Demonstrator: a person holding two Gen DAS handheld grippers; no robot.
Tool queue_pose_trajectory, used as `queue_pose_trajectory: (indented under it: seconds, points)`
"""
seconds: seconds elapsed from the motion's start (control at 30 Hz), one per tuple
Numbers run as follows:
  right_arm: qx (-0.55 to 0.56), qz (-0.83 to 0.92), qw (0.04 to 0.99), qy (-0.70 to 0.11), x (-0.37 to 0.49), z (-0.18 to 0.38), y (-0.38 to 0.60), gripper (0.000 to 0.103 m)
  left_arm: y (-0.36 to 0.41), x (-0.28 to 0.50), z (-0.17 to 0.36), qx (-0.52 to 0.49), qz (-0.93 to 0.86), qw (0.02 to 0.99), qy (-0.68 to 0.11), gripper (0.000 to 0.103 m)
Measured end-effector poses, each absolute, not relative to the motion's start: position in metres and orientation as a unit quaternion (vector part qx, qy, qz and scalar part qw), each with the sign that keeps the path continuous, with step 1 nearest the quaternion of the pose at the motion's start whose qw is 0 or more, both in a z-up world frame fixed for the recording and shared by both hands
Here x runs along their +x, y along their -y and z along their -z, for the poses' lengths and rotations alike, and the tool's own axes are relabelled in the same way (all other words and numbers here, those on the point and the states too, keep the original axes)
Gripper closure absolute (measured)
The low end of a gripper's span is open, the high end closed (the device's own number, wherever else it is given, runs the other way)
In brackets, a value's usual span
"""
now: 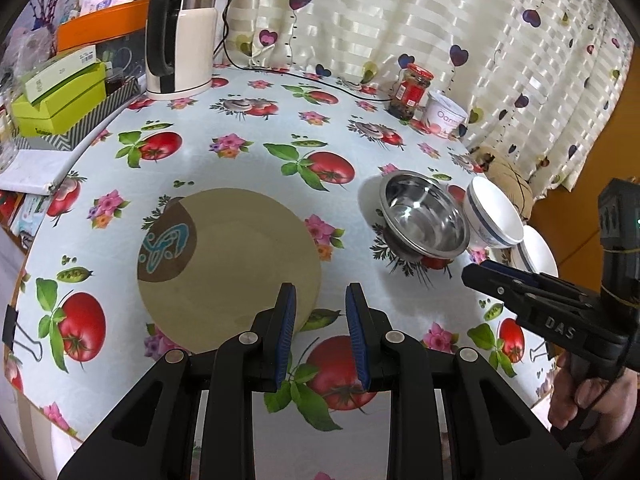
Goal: Organize plates and bowls
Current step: 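Reach the right tool toward the steel bowl rim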
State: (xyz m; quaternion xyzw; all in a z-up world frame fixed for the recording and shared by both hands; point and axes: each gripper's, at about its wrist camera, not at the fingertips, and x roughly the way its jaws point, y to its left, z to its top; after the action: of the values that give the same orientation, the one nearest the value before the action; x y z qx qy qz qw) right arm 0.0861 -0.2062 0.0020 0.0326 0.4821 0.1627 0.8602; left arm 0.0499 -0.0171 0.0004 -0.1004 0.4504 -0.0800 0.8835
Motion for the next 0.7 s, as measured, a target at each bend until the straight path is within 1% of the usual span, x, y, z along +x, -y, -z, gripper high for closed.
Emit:
queue_pose_trajectory:
  seconds: [0.27,0.7]
  points:
    - [0.064,-0.115,0.853,-0.505,0.11,0.021,0.234,0.071,0.025,0.065,0.006,-0.095,0.096,0.877,-0.461,0.076]
    - [0.102,-0.076,0.849,-0.514,0.148,0.037,0.249,0.071,0.036,0.081,0.015,-0.097,0.118,0.869,-0.472,0.076]
